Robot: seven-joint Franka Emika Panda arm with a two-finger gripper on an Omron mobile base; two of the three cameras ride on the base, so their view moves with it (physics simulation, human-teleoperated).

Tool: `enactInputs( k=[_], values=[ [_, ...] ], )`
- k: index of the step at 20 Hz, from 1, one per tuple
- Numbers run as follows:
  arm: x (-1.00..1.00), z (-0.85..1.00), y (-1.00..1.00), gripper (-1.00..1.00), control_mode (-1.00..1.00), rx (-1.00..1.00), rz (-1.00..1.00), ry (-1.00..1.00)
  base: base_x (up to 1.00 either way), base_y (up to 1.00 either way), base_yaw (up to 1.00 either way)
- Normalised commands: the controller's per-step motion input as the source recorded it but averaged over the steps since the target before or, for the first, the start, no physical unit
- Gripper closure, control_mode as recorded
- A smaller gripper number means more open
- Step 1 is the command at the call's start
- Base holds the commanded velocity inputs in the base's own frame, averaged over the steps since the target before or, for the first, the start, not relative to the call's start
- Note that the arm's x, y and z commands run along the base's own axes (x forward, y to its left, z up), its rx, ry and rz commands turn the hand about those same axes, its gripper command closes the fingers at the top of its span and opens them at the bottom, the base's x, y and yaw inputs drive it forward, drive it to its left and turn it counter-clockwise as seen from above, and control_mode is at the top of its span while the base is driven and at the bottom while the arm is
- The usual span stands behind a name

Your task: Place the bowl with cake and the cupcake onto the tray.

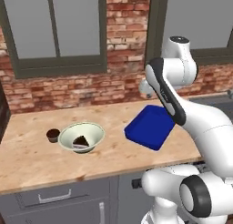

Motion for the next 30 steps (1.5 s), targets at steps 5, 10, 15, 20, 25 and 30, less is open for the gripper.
enactInputs(
  k=[5,10,15,20,25,30],
  values=[
    [0.00,0.00,0.00,-1.00,1.00,0.00,0.00,0.00,0.00,0.98,0.00],
    [0.00,0.00,0.00,-1.00,1.00,0.00,0.00,0.00,0.01,0.71,0.00],
    [0.03,-0.04,-0.12,-1.00,-1.00,0.03,0.00,0.00,0.00,0.00,0.00],
    [0.41,-0.31,-0.74,-1.00,-1.00,0.12,0.03,0.10,0.00,0.00,0.00],
    [0.50,-0.21,-0.72,-1.00,-1.00,0.13,0.04,0.21,0.00,0.00,0.00],
    [0.42,-0.28,-0.26,-1.00,-1.00,0.06,0.05,0.05,0.00,0.00,0.00]
  ],
)
